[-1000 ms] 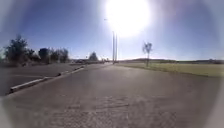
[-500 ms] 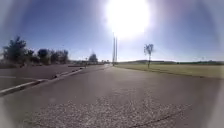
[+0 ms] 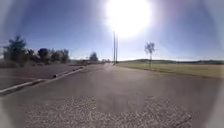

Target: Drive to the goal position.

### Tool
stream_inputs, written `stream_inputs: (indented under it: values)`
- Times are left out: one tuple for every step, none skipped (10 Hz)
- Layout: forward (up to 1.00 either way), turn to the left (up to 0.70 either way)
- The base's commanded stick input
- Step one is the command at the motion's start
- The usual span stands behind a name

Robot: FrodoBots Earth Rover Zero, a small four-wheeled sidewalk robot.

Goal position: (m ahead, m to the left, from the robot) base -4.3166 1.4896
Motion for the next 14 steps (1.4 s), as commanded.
stream_inputs:
  values:
    - [0.0, 0.05]
    - [0.0, 0.05]
    - [0.0, 0.05]
    - [0.0, 0.05]
    - [0.0, 0.05]
    - [0.0, 0.05]
    - [0.0, 0.05]
    - [0.0, 0.05]
    - [0.0, 0.05]
    - [0.0, 0.05]
    - [0.0, 0.05]
    - [0.0, 0.05]
    - [0.0, 0.05]
    - [0.0, 0.05]
